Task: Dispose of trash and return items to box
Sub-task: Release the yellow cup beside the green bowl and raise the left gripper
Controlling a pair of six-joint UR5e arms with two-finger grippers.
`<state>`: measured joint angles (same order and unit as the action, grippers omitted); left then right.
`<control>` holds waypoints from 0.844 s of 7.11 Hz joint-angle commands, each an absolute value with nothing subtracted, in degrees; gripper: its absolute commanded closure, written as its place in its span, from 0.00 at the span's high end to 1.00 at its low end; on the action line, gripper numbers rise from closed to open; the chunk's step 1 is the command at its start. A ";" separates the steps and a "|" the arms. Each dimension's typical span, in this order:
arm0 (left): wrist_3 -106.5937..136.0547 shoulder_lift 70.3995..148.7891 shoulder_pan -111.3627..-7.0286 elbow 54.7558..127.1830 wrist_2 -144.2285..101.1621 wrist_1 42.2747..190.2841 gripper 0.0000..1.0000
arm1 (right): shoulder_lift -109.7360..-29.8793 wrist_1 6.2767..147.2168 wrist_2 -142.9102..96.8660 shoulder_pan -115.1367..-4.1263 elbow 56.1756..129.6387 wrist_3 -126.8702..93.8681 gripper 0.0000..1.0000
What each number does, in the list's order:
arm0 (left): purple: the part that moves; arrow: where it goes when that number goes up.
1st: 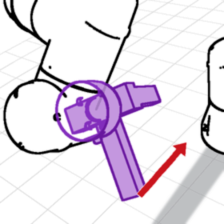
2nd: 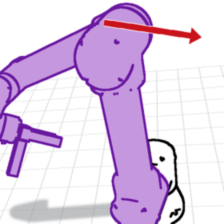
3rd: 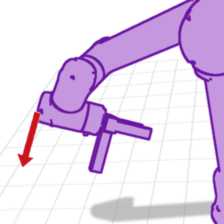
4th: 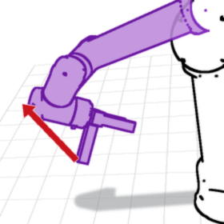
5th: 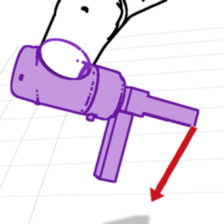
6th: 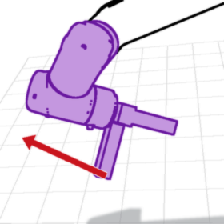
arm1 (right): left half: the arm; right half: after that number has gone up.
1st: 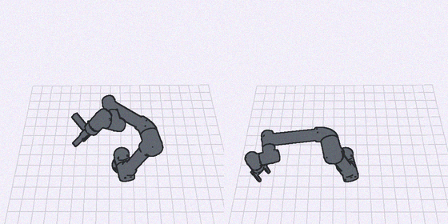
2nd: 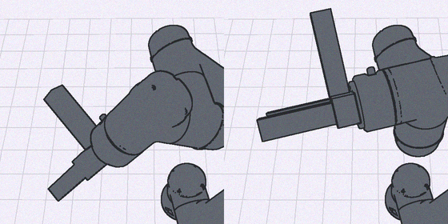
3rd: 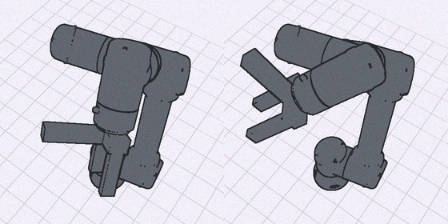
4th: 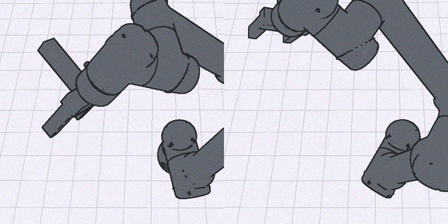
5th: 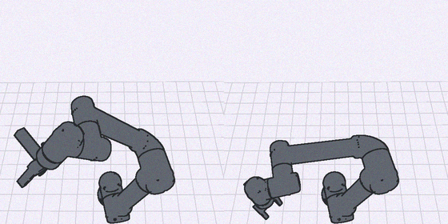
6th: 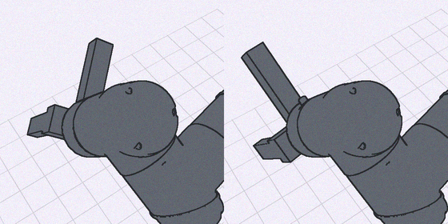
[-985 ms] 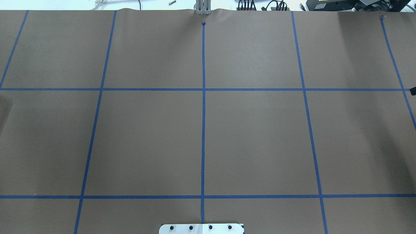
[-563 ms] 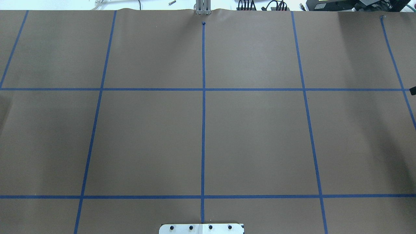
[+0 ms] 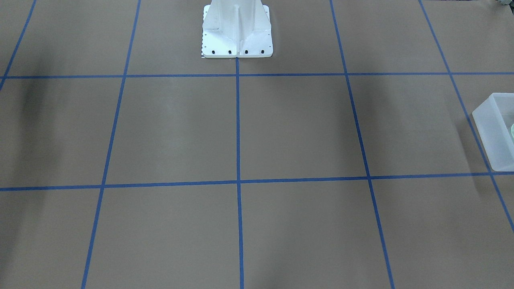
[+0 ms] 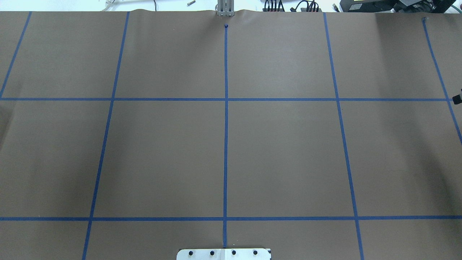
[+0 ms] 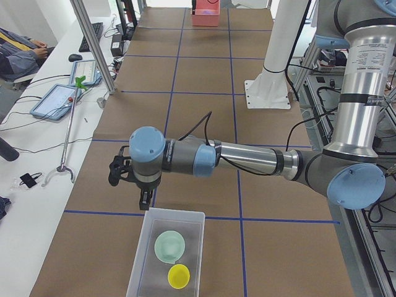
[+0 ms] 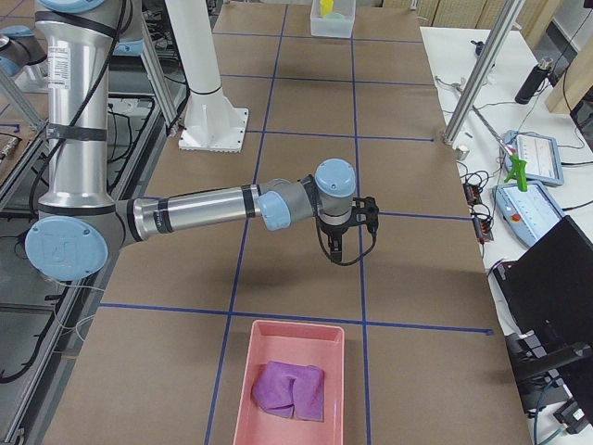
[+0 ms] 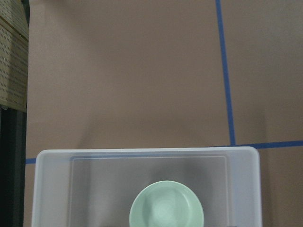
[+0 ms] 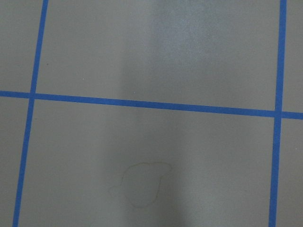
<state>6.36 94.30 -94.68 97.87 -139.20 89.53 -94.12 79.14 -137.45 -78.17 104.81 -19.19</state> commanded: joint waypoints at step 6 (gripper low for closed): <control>19.74 89.58 -82.44 107.14 -139.04 92.81 0.97 | -94.65 79.19 -134.65 -78.13 106.26 -19.16 1.00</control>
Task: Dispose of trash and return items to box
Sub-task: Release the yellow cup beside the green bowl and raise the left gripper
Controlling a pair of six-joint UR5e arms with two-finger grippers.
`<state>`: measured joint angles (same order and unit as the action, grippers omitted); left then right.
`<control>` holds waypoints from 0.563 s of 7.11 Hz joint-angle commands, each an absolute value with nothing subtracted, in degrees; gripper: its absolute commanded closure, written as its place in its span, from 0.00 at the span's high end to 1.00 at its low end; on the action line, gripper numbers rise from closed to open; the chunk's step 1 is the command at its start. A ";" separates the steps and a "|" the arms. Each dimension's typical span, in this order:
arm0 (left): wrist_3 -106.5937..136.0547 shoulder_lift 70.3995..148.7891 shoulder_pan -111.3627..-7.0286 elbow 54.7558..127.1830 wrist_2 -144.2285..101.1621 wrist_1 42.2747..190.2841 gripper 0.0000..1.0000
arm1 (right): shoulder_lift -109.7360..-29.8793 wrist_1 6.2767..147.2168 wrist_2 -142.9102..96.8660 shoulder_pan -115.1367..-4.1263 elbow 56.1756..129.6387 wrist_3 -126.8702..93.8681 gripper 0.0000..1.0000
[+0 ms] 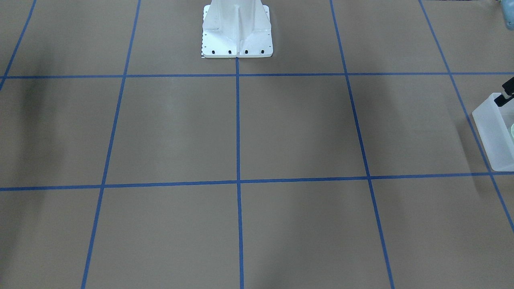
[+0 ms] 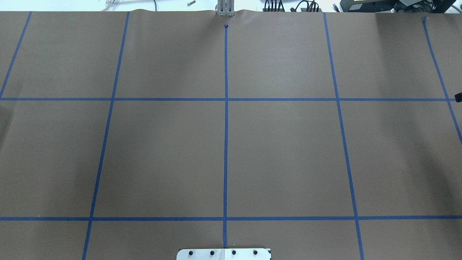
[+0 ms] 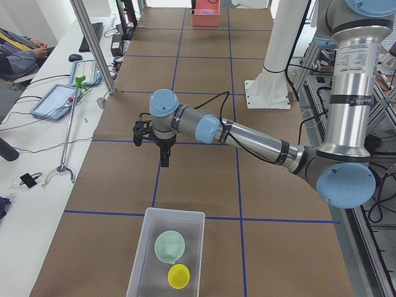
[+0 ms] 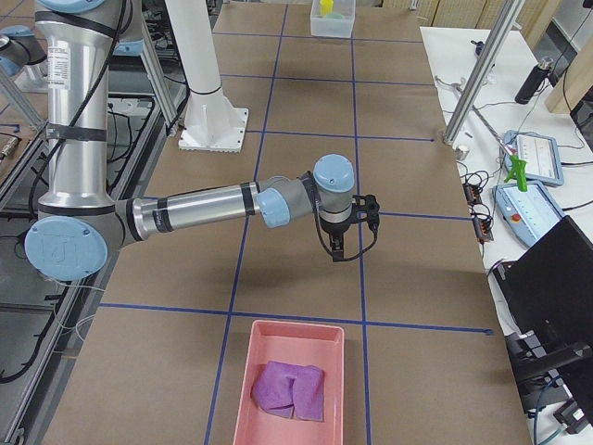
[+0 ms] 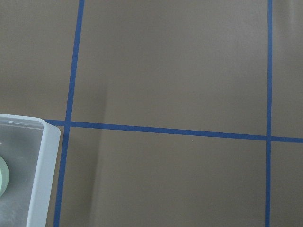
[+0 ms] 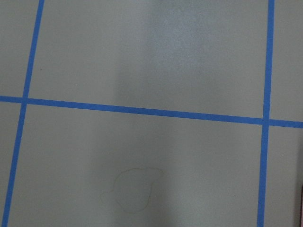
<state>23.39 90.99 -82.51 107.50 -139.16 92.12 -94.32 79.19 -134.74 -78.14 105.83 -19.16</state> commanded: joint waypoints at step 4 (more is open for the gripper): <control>16.52 89.03 -82.18 107.67 -136.41 92.90 0.97 | -95.10 79.19 -134.74 -78.13 106.79 -19.16 1.00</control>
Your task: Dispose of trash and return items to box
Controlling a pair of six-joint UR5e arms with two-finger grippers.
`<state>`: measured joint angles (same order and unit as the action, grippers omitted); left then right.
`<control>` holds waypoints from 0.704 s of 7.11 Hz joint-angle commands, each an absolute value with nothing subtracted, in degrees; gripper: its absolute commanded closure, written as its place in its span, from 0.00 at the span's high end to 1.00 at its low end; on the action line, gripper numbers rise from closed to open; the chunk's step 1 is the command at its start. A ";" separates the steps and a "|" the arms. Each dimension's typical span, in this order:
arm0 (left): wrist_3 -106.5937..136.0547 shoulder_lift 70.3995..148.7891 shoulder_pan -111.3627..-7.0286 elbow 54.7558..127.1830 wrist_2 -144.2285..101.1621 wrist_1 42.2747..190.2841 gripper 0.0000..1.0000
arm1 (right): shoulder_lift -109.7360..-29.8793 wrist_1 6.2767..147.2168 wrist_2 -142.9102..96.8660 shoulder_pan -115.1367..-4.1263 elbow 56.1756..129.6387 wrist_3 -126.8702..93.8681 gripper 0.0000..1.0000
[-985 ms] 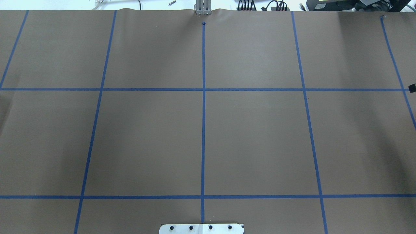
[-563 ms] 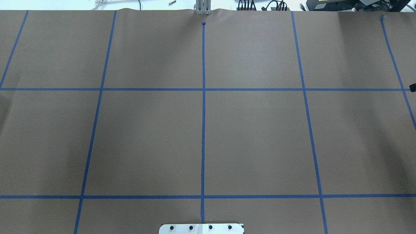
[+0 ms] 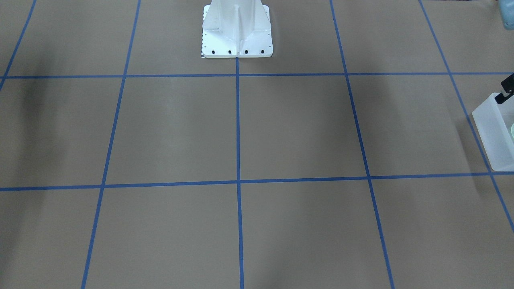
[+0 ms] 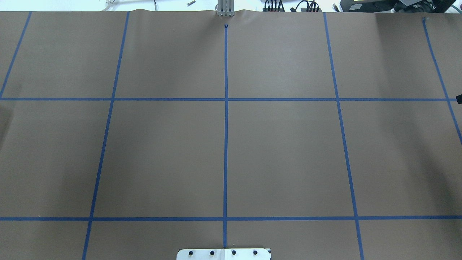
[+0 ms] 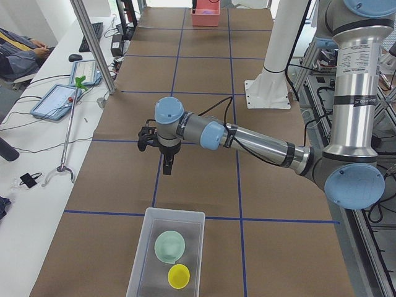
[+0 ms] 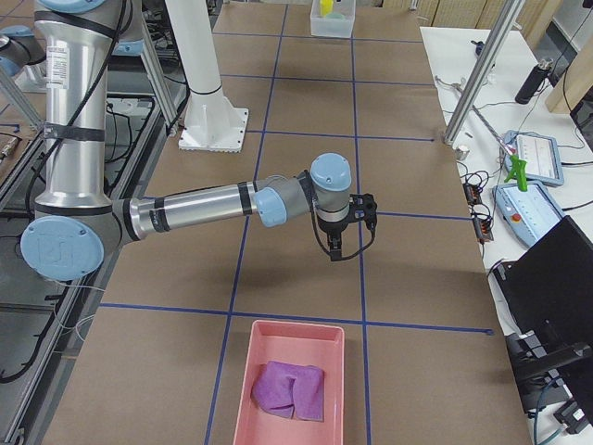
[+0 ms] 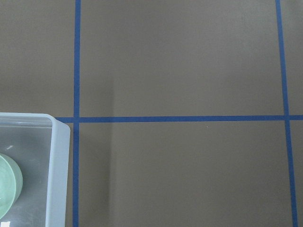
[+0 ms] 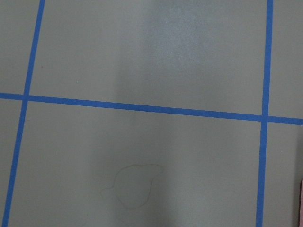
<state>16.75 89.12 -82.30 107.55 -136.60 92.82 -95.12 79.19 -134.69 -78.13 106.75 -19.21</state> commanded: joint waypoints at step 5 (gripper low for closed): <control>16.52 87.71 -81.83 107.49 -136.93 95.45 0.97 | -95.10 79.19 -134.74 -78.13 106.79 -19.16 1.00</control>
